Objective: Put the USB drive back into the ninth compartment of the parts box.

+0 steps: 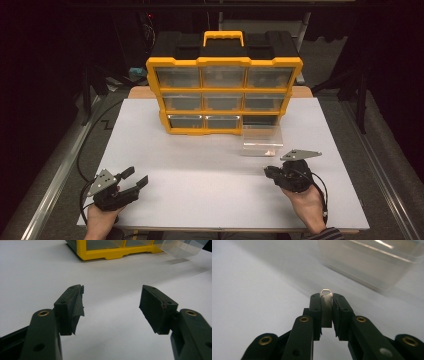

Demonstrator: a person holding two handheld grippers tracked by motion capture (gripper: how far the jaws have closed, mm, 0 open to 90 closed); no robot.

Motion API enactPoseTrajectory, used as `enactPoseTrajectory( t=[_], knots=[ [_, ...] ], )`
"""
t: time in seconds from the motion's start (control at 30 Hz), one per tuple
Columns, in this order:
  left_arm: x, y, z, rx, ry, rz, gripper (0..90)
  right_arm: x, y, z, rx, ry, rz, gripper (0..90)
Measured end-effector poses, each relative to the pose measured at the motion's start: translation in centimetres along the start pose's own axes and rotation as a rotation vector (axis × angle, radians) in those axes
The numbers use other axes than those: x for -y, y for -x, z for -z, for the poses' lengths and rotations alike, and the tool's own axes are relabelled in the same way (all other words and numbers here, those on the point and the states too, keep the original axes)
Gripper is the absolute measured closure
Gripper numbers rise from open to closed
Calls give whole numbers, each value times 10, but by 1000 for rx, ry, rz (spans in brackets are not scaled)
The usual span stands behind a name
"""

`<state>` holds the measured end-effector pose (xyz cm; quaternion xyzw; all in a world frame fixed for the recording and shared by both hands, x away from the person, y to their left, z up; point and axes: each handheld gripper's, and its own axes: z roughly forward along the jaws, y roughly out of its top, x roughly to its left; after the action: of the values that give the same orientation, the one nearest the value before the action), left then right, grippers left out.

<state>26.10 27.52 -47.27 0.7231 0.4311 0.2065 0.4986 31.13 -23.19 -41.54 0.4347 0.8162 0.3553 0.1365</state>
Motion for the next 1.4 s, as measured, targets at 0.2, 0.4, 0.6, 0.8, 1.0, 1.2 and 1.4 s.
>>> enactPoseTrajectory(
  t=[0.2,0.4,0.6,0.8,1.0,1.2,1.4],
  knots=[
    [0,0,0,0,-1,-1,359,-5,4,13,4,58,-16,794],
    [0,0,-1,0,1,0,359,-14,7,22,12,102,-15,794],
    [0,0,0,-1,1,0,359,-26,11,26,23,122,-16,794],
    [0,0,-1,-1,2,2,358,-37,16,28,37,127,-19,794],
    [0,0,-1,0,-1,3,359,-50,22,27,60,135,-24,794],
    [0,-1,0,0,1,6,359,-63,28,19,73,125,-38,793],
    [0,-1,0,1,1,6,359,-72,32,8,101,114,-35,793]
  ],
)
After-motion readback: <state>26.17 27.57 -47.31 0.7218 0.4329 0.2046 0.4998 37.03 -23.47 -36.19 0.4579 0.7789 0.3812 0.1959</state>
